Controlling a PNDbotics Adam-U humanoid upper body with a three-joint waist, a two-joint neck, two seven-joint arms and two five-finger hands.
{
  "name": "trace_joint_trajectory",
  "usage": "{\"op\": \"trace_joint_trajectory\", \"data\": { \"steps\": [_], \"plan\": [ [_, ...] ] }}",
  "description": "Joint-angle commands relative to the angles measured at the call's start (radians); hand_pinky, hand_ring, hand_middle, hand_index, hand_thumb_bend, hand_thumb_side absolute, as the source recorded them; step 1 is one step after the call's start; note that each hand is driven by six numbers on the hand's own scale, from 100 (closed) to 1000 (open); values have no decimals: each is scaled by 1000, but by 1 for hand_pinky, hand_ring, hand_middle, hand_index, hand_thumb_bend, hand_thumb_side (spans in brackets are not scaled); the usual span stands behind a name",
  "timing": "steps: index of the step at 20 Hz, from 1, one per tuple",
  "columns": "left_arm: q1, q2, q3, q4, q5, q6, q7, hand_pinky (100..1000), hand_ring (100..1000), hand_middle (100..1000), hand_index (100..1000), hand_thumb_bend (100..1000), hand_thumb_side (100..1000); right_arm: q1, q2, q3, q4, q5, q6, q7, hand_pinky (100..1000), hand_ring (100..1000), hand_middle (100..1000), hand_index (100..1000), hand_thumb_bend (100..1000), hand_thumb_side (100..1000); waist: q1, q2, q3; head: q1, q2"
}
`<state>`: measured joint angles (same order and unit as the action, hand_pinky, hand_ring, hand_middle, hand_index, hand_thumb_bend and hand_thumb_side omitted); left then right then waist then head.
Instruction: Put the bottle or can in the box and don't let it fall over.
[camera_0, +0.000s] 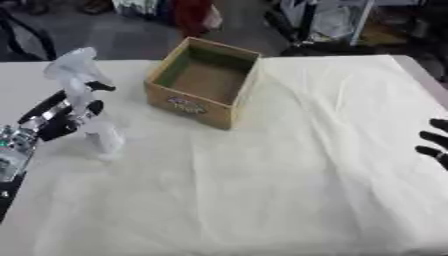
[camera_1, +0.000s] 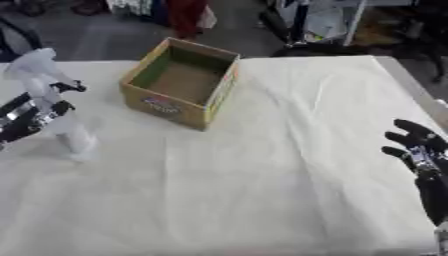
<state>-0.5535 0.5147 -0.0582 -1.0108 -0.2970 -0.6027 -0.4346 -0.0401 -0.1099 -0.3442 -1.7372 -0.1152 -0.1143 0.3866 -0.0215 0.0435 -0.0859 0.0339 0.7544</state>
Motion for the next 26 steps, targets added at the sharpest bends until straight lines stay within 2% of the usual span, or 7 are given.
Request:
{"op": "trace_joint_trajectory", "data": {
  "steps": [1,8,13,19,20,21,26],
  "plan": [
    [8,-4,-16,23,-41,-10,-4,721,1000,845,961,100,805,-9,-14,-1,-12,-4,-4,2,771,845,867,828,100,545,-2,-8,1,-2,-8],
    [0,-36,-15,94,-61,-22,6,449,992,548,756,100,361,-9,-14,-1,-10,-5,-5,3,772,845,868,828,100,544,-4,-8,2,-1,-10],
    [-23,-46,-3,101,50,4,8,179,803,309,537,100,468,-9,-13,-1,-10,-5,-4,3,772,845,868,828,100,546,-4,-9,-1,0,-10],
    [-76,-23,14,19,263,83,-33,163,772,278,511,100,580,-9,-13,1,-10,-6,-2,3,772,845,867,828,100,548,-2,-11,-5,1,-14],
    [-87,-19,18,7,293,97,-36,164,769,285,511,100,873,-8,-13,2,-10,-7,-2,4,772,845,868,828,100,537,-2,-11,-5,2,-14],
    [-103,-15,23,0,320,110,-35,165,766,279,511,100,607,-8,-13,3,-10,-7,-2,4,772,845,868,828,100,549,-2,-11,-7,3,-15],
    [-195,-1,36,34,374,147,6,179,760,289,519,100,646,-15,-9,16,-9,-11,-2,16,772,845,867,828,100,547,-6,-10,-36,22,-20]
  ]
}}
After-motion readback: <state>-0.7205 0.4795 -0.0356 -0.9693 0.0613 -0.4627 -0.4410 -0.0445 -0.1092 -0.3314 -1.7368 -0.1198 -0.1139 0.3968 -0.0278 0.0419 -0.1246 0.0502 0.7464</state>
